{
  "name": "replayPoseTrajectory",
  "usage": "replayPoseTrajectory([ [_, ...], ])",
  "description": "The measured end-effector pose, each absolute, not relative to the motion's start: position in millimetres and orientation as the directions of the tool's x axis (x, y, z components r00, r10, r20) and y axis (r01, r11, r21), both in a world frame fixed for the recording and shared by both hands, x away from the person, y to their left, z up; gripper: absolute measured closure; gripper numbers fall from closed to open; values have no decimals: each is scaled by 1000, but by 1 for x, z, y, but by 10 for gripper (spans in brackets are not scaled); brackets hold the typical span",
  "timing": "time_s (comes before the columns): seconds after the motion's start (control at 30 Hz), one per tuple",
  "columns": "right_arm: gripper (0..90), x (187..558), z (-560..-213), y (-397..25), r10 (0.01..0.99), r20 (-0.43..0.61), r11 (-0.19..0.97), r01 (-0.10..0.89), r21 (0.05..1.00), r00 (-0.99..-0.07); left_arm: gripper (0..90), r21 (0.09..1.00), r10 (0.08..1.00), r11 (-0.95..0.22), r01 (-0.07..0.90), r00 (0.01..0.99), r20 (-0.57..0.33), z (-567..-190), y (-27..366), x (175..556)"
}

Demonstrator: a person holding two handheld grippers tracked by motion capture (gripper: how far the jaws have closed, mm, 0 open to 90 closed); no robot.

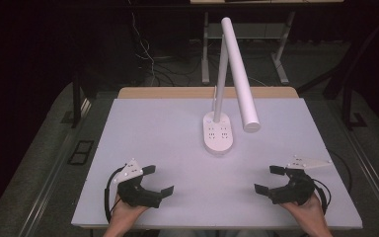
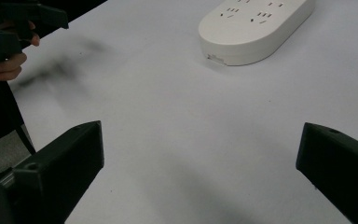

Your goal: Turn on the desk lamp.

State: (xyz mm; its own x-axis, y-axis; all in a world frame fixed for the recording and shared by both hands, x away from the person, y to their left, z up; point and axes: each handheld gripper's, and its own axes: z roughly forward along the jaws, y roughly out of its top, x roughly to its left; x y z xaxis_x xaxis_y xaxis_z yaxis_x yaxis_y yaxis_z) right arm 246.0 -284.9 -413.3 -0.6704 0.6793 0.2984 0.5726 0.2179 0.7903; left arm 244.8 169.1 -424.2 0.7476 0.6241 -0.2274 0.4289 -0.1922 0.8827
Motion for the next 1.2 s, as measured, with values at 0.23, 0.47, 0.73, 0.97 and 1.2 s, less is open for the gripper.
replayPoseTrajectory([
  [0.23, 6, 245, -413, -286, 675, 302, 220, 575, 788, -673, 0, 881, 626, -204, 427, 749, -218, -425, 169, 246],
  [0.47, 6, 246, -410, -283, 669, 299, 246, 582, 775, -681, 0, 880, 625, -204, 430, 748, -220, -425, 168, 246],
  [0.73, 6, 252, -407, -280, 656, 303, 269, 590, 761, -691, 0, 880, 633, -203, 430, 743, -217, -425, 169, 245],
  [0.97, 6, 259, -399, -275, 646, 301, 291, 591, 752, -701, 0, 880, 636, -205, 428, 742, -213, -424, 170, 244],
  [1.2, 6, 268, -392, -270, 638, 289, 311, 582, 752, -714, 0, 879, 634, -208, 430, 743, -213, -425, 168, 244],
])
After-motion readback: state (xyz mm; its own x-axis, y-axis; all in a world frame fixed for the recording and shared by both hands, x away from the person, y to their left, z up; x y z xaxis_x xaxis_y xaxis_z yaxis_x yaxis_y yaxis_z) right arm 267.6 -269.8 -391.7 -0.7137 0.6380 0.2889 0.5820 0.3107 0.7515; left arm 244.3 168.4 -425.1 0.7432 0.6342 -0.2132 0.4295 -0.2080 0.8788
